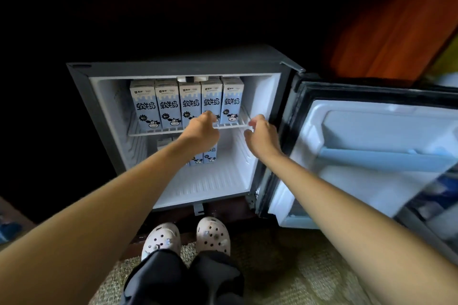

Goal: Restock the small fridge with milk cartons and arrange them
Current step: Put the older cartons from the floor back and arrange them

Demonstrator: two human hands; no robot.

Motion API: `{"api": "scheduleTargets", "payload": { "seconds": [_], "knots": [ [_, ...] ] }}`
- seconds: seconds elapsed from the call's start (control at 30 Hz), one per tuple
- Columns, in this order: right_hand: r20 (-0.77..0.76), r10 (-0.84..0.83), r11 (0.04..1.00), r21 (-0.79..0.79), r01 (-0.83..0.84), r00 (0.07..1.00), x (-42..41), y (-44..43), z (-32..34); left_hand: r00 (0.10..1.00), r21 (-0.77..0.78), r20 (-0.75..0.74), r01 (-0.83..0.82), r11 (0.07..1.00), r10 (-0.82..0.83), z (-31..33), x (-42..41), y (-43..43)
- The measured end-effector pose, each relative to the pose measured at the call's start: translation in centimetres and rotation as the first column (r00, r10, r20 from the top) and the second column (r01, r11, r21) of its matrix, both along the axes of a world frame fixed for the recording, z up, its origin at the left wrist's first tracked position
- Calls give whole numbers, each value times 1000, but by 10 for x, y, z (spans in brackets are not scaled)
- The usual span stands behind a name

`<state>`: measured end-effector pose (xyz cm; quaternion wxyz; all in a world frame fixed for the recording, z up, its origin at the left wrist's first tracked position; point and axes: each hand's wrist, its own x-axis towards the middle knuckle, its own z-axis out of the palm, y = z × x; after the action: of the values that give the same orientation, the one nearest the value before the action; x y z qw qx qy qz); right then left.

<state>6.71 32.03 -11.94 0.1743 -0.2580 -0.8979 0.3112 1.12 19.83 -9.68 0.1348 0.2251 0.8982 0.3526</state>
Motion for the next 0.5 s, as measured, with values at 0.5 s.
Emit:
{"api": "scheduleTargets", "payload": {
  "seconds": [0.5],
  "knots": [
    [-61,-296,953,40,299,953,313,23,-17,958,38,54,281,959,-283,13,270,48]
  ]
}}
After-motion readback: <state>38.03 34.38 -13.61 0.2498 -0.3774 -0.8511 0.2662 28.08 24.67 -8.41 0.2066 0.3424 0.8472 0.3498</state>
